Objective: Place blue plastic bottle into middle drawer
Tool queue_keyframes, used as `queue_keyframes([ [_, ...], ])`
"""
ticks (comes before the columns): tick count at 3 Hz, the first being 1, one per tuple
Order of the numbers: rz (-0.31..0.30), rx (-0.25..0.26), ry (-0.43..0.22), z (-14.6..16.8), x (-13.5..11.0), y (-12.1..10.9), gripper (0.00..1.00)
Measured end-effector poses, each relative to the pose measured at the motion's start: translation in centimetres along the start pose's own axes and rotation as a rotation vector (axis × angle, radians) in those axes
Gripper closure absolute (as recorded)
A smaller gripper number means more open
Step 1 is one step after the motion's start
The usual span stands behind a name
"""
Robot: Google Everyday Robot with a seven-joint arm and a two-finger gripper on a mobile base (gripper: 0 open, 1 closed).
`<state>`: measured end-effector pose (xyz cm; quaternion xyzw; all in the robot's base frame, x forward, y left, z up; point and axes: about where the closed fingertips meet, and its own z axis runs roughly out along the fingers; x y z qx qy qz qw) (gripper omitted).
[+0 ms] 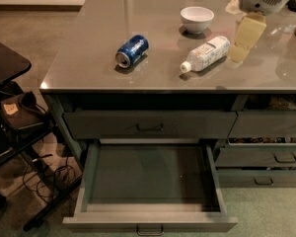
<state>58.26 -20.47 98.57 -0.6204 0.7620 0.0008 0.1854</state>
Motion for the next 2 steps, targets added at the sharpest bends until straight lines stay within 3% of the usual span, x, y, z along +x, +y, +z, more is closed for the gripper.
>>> queue_keyframes([
  [1,-0.024,0.009,-0.008,1.6,-1.0,-3.4,0.0],
  [2,-0.023,0.043,-0.025,1.5,-1.4,-4.5,0.0],
])
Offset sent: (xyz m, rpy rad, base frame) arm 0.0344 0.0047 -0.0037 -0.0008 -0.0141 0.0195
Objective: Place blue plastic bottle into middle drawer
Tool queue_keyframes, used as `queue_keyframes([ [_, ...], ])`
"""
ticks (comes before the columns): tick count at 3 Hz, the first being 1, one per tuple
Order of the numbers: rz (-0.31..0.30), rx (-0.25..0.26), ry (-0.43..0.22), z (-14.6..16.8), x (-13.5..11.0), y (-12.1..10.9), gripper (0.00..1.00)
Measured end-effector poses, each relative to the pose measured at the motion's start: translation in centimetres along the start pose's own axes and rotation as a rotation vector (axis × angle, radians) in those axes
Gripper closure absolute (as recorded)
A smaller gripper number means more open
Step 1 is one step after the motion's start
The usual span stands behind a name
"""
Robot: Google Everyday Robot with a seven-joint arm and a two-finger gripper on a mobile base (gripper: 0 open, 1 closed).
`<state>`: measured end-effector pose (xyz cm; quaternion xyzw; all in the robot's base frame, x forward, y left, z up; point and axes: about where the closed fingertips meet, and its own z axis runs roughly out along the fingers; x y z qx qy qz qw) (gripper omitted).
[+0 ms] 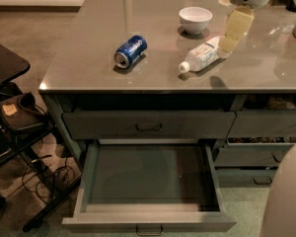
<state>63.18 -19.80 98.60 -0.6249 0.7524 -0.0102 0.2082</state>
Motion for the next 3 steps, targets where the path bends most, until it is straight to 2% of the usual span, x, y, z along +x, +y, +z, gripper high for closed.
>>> queue_keyframes([
  [1,0.037,0.012,-0.05,1.2,2.1,-1.5,0.0],
  [2,0.031,-0.039,-0.102,5.5,2.4,-3.8,0.0],
  [3,-0.019,-0.068,-0.141,9.6,0.9,-5.6,0.0],
])
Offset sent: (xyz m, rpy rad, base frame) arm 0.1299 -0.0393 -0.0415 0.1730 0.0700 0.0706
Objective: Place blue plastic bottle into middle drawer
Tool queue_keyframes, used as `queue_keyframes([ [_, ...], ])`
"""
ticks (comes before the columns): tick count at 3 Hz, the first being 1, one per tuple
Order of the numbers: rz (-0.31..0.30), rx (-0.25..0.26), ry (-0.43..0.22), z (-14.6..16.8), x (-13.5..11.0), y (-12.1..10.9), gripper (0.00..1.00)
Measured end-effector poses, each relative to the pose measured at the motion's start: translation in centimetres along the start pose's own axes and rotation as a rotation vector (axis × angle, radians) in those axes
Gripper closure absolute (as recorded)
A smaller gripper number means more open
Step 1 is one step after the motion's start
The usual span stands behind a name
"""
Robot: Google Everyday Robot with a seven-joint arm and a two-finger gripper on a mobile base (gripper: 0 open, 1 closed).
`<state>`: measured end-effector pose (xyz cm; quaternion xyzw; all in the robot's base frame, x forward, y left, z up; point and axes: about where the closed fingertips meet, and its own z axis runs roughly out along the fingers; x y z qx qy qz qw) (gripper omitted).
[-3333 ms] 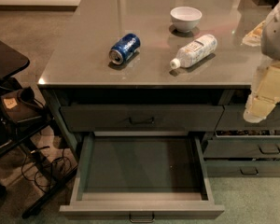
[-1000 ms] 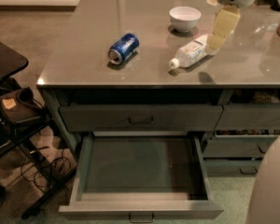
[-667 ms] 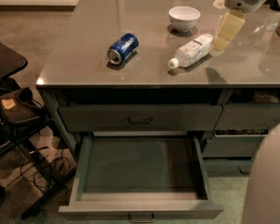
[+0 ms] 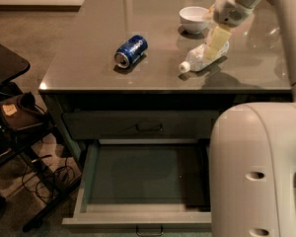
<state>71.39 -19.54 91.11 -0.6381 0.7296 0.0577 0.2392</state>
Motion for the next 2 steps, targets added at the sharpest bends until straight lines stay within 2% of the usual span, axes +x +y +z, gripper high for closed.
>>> queue_keyframes([
  [1,0.0,0.039,-0.017,0.4,-0.3,-1.3,0.0],
  [2,0.024,0.037,-0.023,1.2,0.9,-1.5,0.0],
])
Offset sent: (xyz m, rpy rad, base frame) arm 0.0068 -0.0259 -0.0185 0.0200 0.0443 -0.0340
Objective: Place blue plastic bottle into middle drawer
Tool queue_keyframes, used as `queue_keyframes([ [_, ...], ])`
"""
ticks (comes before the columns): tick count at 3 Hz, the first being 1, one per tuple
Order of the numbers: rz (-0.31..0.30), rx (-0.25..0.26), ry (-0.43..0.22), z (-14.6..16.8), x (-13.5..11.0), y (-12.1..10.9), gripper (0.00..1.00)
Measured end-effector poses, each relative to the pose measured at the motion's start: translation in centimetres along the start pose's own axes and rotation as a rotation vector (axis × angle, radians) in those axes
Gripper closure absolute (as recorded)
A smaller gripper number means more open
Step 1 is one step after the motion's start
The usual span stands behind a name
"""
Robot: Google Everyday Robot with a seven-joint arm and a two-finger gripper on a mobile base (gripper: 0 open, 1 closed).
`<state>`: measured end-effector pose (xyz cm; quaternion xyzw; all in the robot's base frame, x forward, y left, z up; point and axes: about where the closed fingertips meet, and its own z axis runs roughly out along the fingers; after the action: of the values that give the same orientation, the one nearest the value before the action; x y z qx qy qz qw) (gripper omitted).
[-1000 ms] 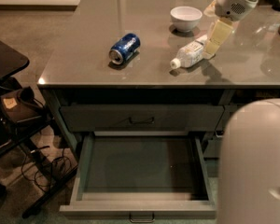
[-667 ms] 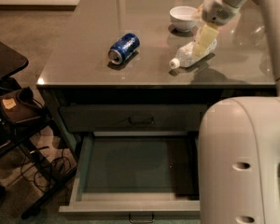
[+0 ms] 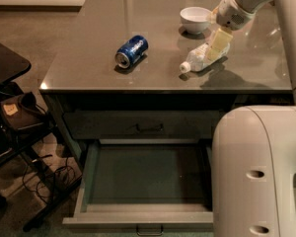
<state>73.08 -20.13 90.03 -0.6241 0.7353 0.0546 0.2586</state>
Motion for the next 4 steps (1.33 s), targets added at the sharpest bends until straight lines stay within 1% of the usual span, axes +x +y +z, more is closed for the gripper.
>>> queue_keyframes([
  [1,0.045,-0.017,-0.038,2.53,2.41,-0.22,0.0],
  [2,0.046,-0.006,-0.044,2.98,2.27,-0.64,0.0],
  [3,0.046,-0.006,-0.044,2.99,2.27,-0.64,0.19],
  [4,0.046,-0.006,-0.044,2.99,2.27,-0.64,0.42],
])
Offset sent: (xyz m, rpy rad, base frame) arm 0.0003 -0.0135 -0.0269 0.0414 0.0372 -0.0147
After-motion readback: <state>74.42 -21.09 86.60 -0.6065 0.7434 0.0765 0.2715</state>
